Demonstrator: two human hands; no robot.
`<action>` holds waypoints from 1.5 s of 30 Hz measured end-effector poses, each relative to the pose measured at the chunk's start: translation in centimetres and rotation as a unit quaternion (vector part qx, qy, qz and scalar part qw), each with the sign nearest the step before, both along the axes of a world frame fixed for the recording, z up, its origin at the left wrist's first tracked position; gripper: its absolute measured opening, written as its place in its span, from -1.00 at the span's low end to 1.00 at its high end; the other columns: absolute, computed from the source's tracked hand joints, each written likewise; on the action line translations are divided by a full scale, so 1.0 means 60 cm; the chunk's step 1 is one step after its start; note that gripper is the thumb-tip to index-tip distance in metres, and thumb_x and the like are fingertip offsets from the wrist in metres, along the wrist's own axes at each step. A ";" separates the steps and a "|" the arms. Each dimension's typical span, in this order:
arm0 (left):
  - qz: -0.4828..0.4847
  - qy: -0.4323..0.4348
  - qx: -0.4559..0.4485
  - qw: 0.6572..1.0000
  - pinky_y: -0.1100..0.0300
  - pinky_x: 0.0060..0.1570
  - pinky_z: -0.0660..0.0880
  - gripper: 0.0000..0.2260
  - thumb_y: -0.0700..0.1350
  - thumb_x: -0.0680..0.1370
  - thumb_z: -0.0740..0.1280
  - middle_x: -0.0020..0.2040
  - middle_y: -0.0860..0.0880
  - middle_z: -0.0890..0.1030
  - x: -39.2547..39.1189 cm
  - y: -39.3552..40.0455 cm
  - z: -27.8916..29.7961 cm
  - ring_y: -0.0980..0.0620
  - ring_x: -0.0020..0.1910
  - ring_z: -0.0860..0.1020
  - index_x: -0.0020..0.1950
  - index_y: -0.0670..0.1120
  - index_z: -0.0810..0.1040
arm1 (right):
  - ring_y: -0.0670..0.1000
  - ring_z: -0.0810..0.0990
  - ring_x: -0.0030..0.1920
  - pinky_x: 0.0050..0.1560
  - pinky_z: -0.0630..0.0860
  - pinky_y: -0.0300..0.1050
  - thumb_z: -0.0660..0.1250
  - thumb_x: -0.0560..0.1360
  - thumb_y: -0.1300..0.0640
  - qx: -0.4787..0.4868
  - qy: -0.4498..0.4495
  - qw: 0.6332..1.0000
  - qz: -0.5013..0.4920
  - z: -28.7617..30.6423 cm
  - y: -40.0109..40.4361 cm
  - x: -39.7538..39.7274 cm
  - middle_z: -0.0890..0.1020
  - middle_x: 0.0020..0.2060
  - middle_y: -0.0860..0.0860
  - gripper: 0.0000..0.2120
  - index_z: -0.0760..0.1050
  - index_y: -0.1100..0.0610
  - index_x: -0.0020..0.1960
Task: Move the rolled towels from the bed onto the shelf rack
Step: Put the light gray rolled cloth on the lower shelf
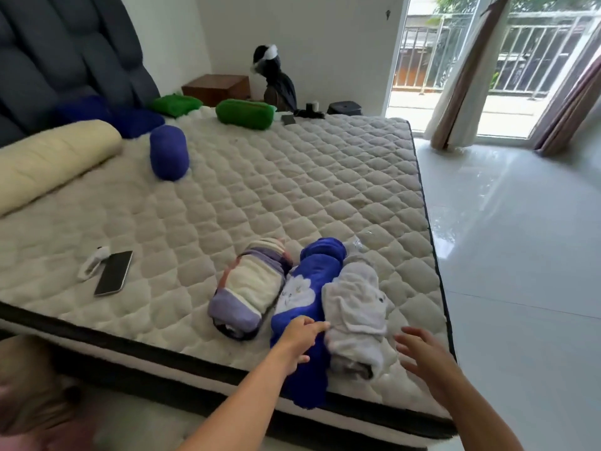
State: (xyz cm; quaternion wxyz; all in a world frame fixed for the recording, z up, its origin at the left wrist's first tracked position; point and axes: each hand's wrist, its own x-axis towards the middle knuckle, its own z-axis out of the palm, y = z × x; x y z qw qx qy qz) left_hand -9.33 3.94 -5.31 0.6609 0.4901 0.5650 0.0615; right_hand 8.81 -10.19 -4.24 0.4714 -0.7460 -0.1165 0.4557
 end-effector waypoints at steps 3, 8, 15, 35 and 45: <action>-0.011 0.017 -0.039 0.999 -0.09 0.17 0.39 -0.77 0.02 0.50 0.36 0.00 -0.02 0.47 0.042 0.051 -0.017 -0.06 0.13 0.43 0.02 -0.08 0.44 | 0.05 0.55 0.02 0.04 0.51 0.01 0.34 0.52 0.19 0.000 0.002 1.000 -0.010 -0.012 0.051 0.034 0.58 0.02 0.11 -0.75 0.46 0.17 0.19; -0.012 0.027 -0.066 0.997 -0.12 0.18 0.40 -0.71 0.02 0.52 0.34 0.27 -0.07 0.44 0.111 0.107 -0.060 -0.12 0.28 0.41 0.17 -0.09 0.46 | 0.08 0.53 0.06 -0.06 0.50 -0.02 0.40 0.47 0.09 -0.054 -0.009 0.998 0.016 -0.078 0.134 0.098 0.54 0.17 0.16 -0.67 0.47 0.15 0.20; -0.022 0.065 -0.092 0.993 -0.20 0.14 0.47 -0.30 0.11 0.43 0.42 0.45 -0.13 0.33 0.182 0.171 -0.096 -0.19 0.38 0.35 0.48 -0.08 0.25 | 0.12 0.48 0.16 0.04 0.49 0.04 0.40 0.41 -0.20 -0.084 0.099 0.990 0.059 -0.171 0.227 0.141 0.49 0.23 0.07 -0.39 0.38 0.10 0.32; -0.011 -0.048 0.038 0.998 0.20 -0.37 0.47 -0.60 -0.03 0.37 0.53 -0.18 0.02 0.53 0.206 0.139 -0.034 0.06 -0.23 0.51 0.16 -0.02 0.56 | 0.30 0.56 0.19 0.22 0.47 0.19 0.51 0.06 -0.17 0.083 0.392 0.913 -0.081 -0.173 0.199 0.154 0.62 0.16 0.30 -0.12 0.50 0.21 0.29; 0.028 -0.031 -0.003 0.999 0.04 0.26 0.45 -0.36 0.31 0.36 0.37 0.26 0.06 0.54 -0.021 0.057 0.128 0.01 0.22 0.50 0.34 0.03 0.41 | 0.24 0.58 0.12 0.15 0.50 0.15 0.43 0.17 0.01 0.125 0.410 0.903 0.031 -0.001 0.218 -0.012 0.64 0.07 0.21 -0.26 0.48 0.16 0.34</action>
